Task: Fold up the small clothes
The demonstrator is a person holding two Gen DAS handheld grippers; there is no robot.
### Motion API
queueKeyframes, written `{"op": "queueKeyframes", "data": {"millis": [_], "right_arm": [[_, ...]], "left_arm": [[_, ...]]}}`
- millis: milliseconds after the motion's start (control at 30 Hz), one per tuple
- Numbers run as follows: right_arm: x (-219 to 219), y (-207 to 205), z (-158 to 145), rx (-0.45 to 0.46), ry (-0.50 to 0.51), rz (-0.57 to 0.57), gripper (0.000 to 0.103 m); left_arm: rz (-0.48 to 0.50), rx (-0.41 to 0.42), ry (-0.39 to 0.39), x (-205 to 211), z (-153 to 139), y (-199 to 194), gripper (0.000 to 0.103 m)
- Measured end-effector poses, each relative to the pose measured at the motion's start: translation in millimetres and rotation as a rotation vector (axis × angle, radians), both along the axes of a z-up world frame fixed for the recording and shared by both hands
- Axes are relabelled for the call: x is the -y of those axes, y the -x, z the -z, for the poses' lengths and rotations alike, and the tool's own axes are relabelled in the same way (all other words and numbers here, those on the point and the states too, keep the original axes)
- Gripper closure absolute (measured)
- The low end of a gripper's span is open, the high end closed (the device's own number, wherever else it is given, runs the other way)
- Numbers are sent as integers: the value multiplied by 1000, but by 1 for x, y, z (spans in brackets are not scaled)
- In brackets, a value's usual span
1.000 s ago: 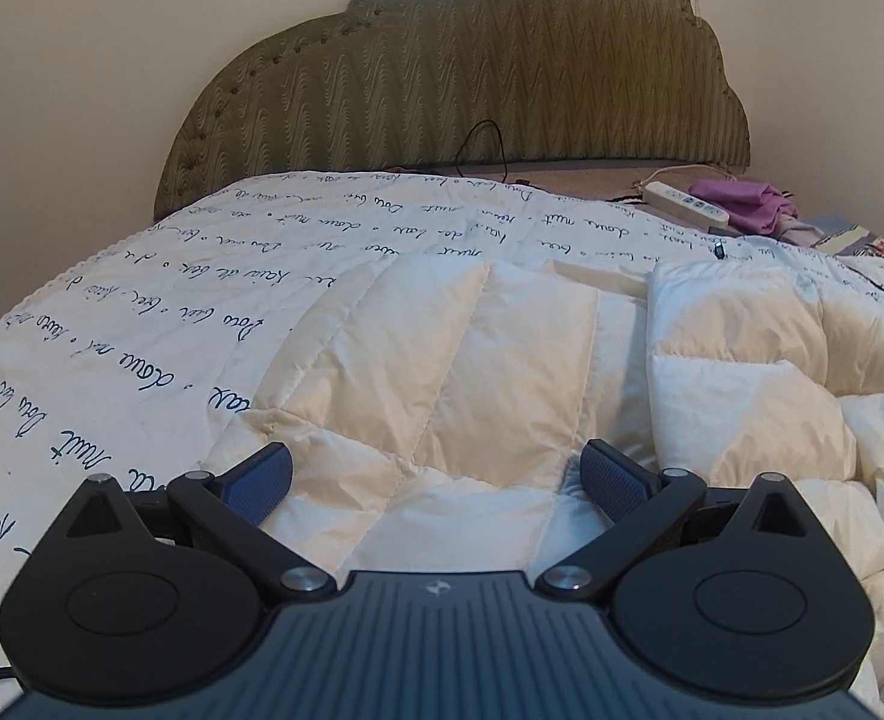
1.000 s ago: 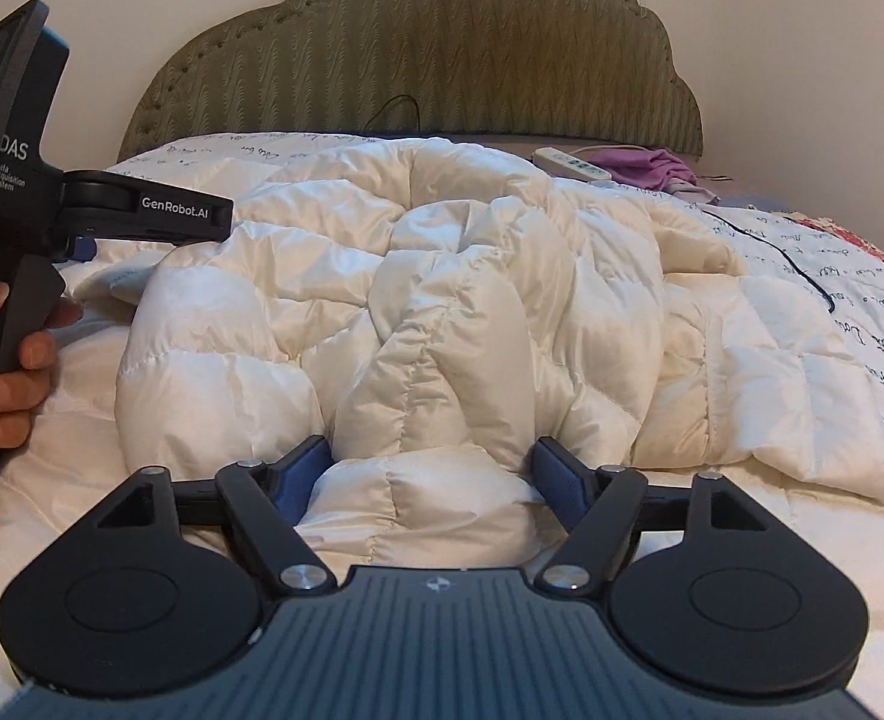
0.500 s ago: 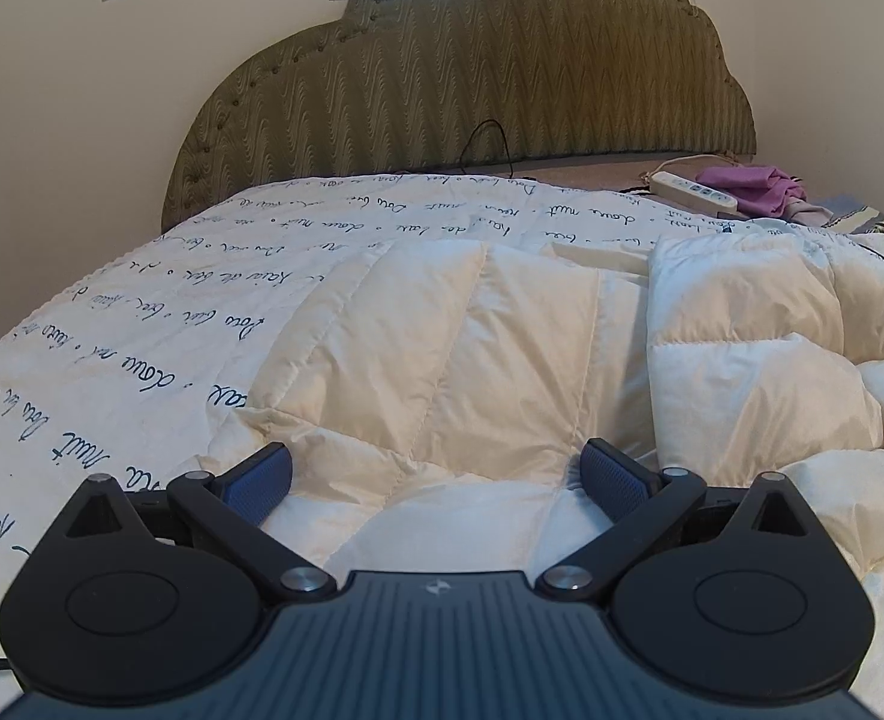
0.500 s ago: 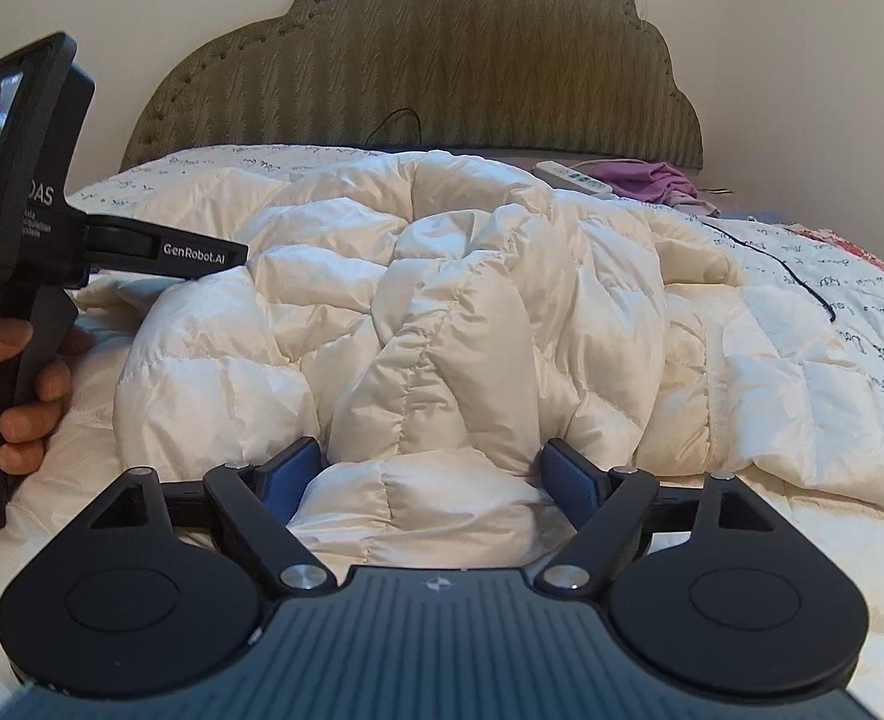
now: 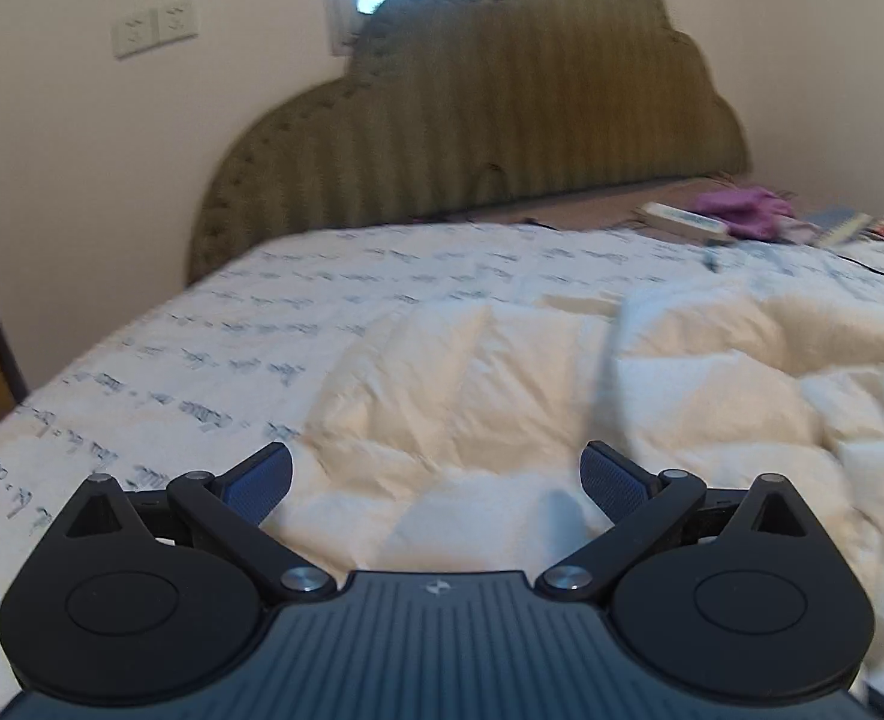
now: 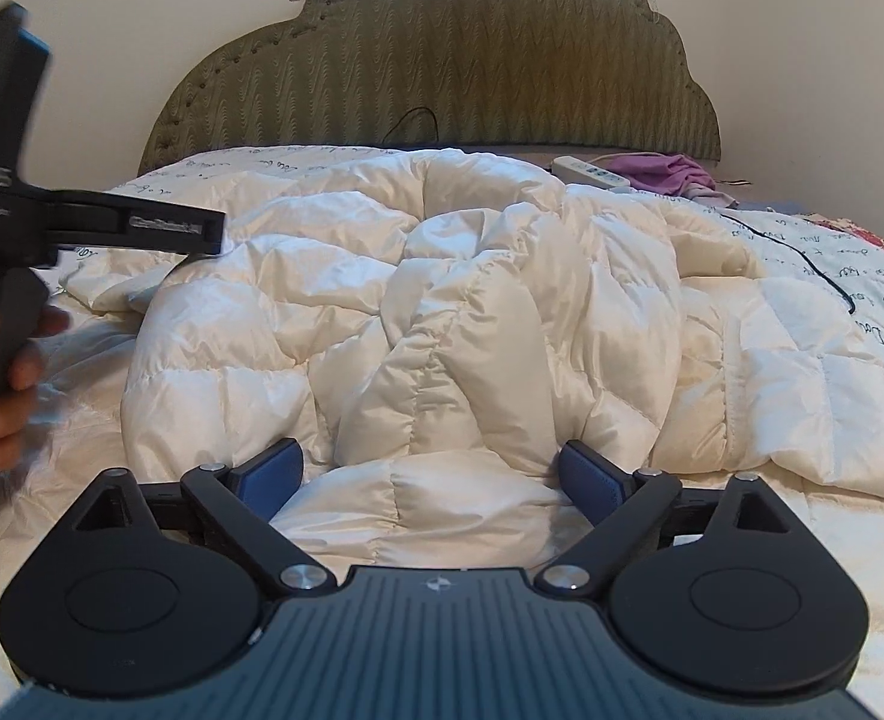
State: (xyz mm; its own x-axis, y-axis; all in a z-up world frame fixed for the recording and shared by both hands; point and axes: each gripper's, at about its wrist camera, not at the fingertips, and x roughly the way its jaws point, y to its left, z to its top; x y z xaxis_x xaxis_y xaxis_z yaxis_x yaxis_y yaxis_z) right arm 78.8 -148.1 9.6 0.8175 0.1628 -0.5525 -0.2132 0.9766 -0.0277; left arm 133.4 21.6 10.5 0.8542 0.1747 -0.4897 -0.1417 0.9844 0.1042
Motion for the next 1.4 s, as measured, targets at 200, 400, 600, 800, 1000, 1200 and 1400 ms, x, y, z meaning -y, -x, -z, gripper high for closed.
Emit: {"op": "queueKeyframes", "data": {"millis": [200, 400, 600, 800, 1000, 1200, 1400], "right_arm": [[-1, 0, 1, 1, 8, -3, 7], [8, -2, 0, -12, -57, -24, 2], [18, -2, -2, -67, -122, -32, 1], [16, 39, -12, -63, -62, 52, 1], [33, 84, -24, -48, -150, 71, 0], [37, 120, -36, 24, -25, 99, 0], [52, 139, -41, 28, -72, 100, 0]], "left_arm": [[82, -140, -76, 19, 22, 18, 0], [82, -173, -45, 15, 38, 11, 0], [101, -195, -43, 9, 28, 30, 0], [148, -190, -77, 3, 24, 81, 0], [152, -192, -59, -1, 22, 111, 0], [145, -202, -36, -3, 23, 124, 0], [133, -198, -33, -4, 25, 132, 0]]}}
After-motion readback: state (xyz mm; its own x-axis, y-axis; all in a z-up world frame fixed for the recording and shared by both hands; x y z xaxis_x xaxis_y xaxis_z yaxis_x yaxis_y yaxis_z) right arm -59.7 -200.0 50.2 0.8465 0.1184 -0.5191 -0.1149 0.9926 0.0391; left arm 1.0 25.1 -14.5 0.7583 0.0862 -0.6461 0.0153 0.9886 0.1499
